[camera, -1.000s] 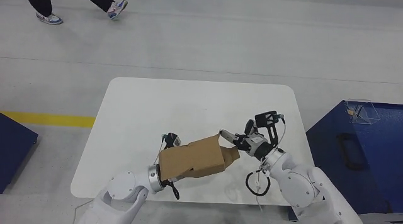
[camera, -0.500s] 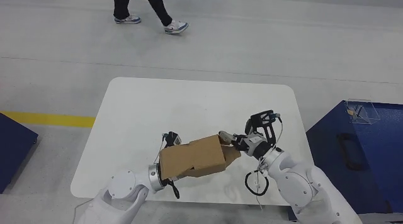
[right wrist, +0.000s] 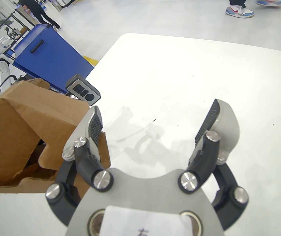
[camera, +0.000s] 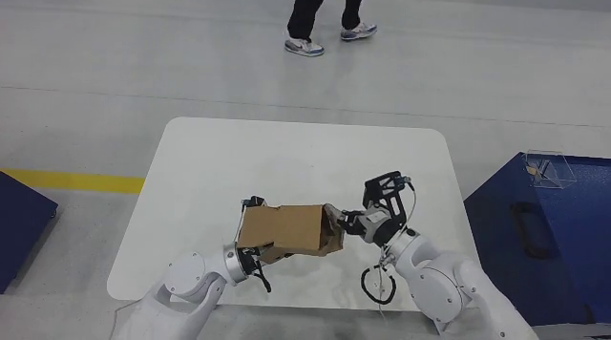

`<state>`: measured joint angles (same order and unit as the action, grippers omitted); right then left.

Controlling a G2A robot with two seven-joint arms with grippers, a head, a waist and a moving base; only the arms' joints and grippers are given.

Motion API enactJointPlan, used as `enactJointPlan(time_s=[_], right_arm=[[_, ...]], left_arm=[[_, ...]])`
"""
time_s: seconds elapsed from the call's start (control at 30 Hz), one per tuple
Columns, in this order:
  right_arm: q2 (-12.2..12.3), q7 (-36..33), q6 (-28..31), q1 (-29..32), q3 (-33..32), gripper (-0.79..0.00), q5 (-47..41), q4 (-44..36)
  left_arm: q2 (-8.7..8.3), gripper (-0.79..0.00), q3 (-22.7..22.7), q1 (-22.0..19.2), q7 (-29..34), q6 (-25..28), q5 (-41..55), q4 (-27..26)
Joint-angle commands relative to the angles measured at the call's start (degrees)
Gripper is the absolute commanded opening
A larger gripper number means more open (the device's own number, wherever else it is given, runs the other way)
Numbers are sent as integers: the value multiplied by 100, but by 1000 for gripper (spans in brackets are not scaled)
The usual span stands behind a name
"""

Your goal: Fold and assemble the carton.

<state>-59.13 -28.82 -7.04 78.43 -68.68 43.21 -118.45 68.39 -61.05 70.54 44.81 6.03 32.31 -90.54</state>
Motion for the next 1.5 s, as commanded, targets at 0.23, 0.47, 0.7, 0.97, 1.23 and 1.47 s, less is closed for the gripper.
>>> enactJointPlan(time_s=[0.23,0.47,0.7,0.97,1.23,1.47], right_arm=[[23,-71,-11,305,-652,0,-385,-392],[13,-101,148,639,-595,0,-406,-598],[-4,-129,199,639,-559,0,-695,-600],[-31,643,-51,788,-664,0,-3,-699],[-161,1503,-849,566,-20,0,1477,-245],[-303,1642,-1137,78,518,0,2166,340]], left_arm=[[-16,-785,-120,-9,75,-36,-21,37],[12,-785,-197,30,-228,-121,341,47],[14,-785,-208,46,-342,-187,345,37],[168,-785,67,216,-2734,123,-507,-213],[293,-785,412,254,-3437,474,-1123,-187],[316,-785,462,334,-3178,478,-1244,-257]])
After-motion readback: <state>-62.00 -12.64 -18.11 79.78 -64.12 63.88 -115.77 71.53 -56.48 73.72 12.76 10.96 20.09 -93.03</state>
